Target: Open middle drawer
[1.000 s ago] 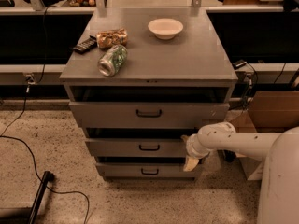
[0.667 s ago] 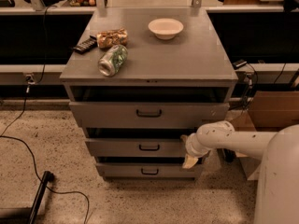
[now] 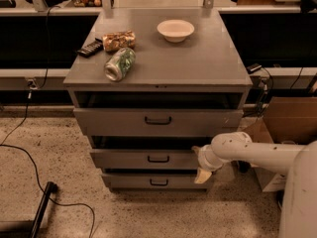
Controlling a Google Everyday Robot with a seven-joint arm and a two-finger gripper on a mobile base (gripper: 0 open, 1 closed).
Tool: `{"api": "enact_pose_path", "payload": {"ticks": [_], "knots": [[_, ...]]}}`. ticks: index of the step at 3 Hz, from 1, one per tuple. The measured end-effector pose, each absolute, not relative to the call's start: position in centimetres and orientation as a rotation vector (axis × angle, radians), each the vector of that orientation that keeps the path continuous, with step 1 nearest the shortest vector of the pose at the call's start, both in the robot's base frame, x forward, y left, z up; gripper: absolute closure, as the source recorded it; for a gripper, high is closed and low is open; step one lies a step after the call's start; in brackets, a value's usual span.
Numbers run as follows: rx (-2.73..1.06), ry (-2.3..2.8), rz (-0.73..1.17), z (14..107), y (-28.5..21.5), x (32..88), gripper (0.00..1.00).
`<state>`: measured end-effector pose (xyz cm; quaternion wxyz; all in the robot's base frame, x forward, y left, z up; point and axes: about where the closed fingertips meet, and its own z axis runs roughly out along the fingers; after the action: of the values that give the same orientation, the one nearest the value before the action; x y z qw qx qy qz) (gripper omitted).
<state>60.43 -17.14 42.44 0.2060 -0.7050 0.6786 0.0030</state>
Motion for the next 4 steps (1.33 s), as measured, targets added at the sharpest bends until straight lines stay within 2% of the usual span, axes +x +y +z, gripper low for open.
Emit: {"api": "enact_pose_path", "payload": {"ticks": [2,3,4], "knots": [[-1.992,1.852,0.145,42.9,-16.2,54.9,0.22],[-2.026,1.786,0.139,44.6,-14.9,53.3,0.17],[-2.03,1.784,0.143,44.6,-14.7,53.2,0.01]]}}
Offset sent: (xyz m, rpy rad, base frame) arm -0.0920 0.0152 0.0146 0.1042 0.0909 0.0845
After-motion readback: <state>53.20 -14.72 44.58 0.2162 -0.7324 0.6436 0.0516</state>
